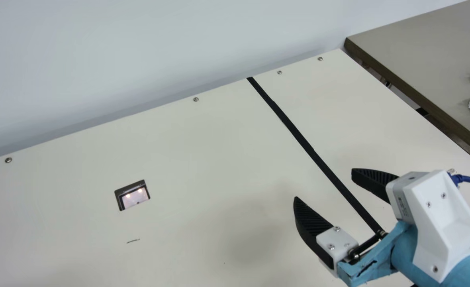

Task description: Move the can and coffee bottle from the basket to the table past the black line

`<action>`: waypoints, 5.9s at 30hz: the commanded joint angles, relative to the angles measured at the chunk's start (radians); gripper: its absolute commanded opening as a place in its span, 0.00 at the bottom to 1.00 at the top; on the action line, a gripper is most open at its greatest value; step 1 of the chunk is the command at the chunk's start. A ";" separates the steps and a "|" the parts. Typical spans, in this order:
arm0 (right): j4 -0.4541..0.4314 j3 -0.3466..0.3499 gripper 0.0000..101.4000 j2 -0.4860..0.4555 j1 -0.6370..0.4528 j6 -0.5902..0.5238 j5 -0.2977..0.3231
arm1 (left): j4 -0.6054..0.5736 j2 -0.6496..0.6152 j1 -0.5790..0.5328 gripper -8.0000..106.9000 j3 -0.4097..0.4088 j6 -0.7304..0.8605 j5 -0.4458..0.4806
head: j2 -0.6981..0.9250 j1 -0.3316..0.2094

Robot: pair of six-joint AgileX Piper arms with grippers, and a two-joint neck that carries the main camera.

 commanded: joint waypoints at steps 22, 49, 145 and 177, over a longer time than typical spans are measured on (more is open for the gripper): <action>0.000 0.000 1.00 0.000 0.000 0.000 0.000 | 0.000 0.000 0.000 0.85 0.000 0.000 0.000 | 0.006 -0.014; 0.050 -0.544 1.00 0.159 0.075 0.113 0.313 | 0.000 0.000 0.000 0.85 0.000 0.000 0.000 | 0.006 -0.014; 0.188 -0.648 1.00 0.096 0.462 0.916 0.554 | 0.000 0.000 0.000 0.85 0.000 0.000 0.000 | 1.173 -0.146; 0.188 -0.648 1.00 0.096 0.462 0.916 0.554 | 0.066 0.375 0.137 0.85 -0.318 -0.201 -0.158 | 1.173 -0.146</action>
